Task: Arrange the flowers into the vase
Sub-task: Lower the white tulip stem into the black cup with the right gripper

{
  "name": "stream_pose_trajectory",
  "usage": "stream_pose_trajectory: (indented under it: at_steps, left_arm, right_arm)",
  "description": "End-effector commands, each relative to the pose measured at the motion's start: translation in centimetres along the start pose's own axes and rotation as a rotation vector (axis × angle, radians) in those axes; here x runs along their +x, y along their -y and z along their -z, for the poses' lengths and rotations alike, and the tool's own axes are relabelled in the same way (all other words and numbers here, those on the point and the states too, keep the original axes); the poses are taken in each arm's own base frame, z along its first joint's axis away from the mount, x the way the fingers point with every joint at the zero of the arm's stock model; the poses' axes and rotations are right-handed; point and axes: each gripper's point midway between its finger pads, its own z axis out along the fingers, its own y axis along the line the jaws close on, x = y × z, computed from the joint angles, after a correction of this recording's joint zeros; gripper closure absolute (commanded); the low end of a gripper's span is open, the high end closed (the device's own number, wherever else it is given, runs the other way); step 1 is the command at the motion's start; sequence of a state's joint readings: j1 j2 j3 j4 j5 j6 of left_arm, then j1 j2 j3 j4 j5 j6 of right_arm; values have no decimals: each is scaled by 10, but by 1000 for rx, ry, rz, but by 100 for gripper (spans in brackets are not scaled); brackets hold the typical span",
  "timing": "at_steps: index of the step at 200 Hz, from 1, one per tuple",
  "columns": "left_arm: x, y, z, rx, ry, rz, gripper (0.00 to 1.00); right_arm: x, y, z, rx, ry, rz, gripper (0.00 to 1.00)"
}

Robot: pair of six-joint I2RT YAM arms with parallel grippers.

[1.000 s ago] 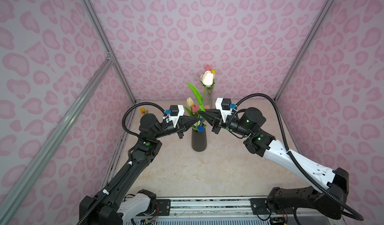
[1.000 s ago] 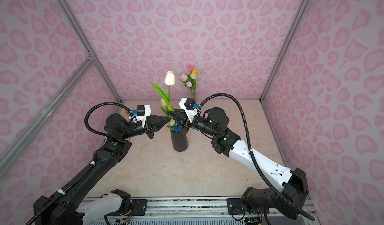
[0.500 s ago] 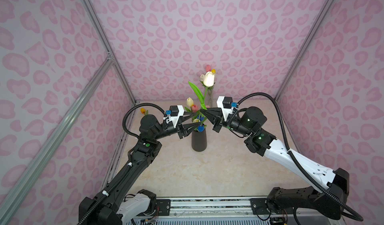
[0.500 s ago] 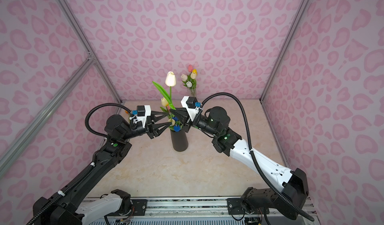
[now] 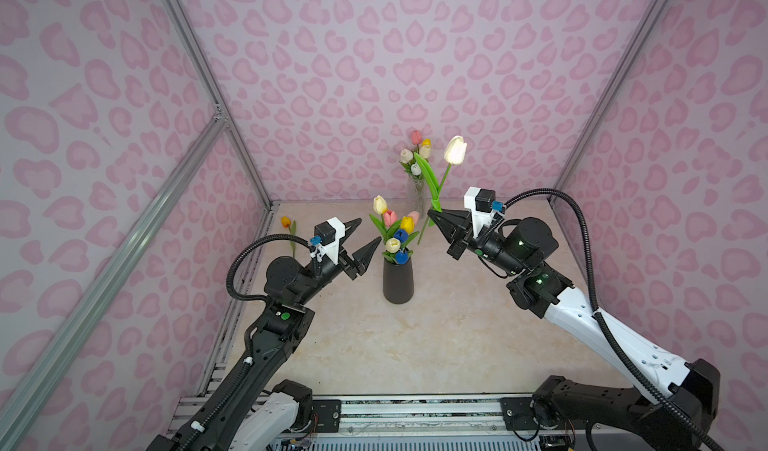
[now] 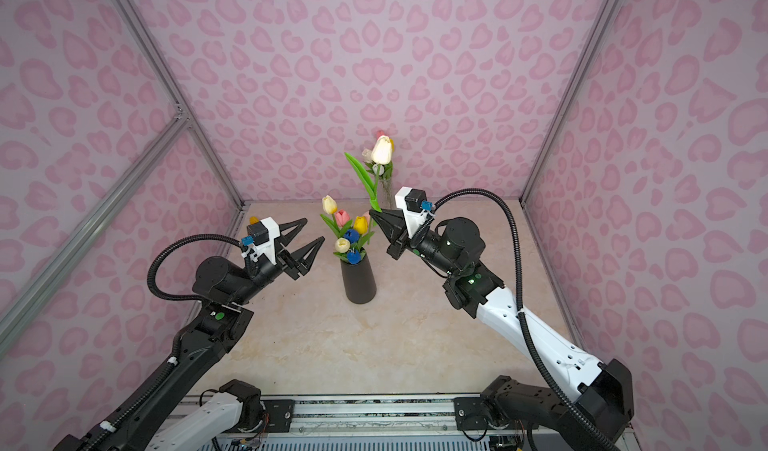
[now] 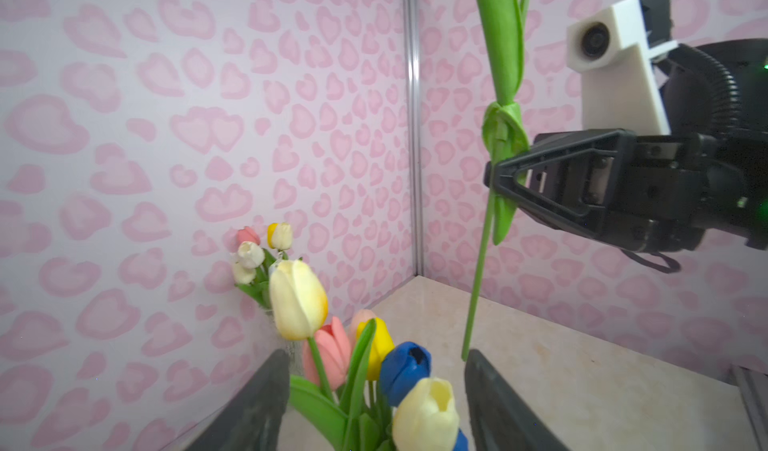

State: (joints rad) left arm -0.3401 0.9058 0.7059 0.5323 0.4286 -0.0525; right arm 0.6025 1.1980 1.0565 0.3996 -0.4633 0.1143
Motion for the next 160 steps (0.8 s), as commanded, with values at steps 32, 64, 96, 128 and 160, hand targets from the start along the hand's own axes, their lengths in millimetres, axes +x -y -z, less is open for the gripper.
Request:
stream_pose_trajectory:
  at_steps: [32, 64, 96, 128, 160]
  left_arm:
    - [13, -61, -9, -273, -45, 68, 43]
    - [16, -66, -22, -268, -80, 92, 44]
    - [18, -62, -29, -226, -102, 96, 45]
    - [23, -64, -33, -227, -125, 103, 45]
    - [22, -65, -32, -235, -117, 98, 45]
  right_arm:
    - [32, 26, -5, 65, -2, -48, 94]
    - [45, 25, -13, 30, 28, -62, 94]
    - [52, 26, -18, 11, 61, -73, 94]
    - [54, 25, -22, -6, 65, -81, 94]
    - [57, 23, -23, -17, 63, -93, 94]
